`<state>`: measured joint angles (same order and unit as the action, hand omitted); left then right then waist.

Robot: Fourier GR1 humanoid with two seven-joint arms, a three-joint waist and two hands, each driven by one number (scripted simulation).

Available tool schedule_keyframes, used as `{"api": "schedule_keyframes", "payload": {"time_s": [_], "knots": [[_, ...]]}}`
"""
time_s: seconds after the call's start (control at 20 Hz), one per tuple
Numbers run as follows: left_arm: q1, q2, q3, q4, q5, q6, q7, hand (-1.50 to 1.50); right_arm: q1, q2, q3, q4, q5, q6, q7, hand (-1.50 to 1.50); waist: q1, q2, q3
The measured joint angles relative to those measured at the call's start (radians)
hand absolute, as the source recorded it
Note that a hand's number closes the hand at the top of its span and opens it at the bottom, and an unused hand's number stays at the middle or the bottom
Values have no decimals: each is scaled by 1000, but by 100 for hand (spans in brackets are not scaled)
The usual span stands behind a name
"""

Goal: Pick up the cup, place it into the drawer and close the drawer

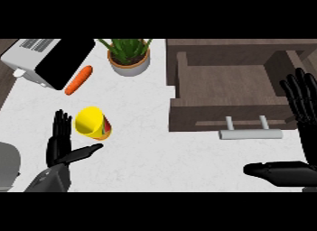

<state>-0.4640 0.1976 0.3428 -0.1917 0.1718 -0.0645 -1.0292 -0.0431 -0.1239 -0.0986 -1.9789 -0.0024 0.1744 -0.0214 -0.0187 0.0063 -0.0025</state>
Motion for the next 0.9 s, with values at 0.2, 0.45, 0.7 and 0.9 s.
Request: {"api": "schedule_keyframes", "payload": {"time_s": [0.2,0.45,0.7,0.9], "knots": [[-10,-16,3,7,3,-24,-11,-150,-18,0,4,0,3,-3,20,-150,-1,1,0],[-25,-23,2,11,3,-66,-10,-150,-47,4,11,8,10,-11,36,-150,-4,3,-1],[-52,-36,4,-6,12,-111,6,150,-38,9,15,8,9,-8,30,-150,-6,3,-1],[-67,-57,-6,-18,11,-147,18,150,-35,-4,-7,18,-15,8,24,-150,-6,3,0]]}}
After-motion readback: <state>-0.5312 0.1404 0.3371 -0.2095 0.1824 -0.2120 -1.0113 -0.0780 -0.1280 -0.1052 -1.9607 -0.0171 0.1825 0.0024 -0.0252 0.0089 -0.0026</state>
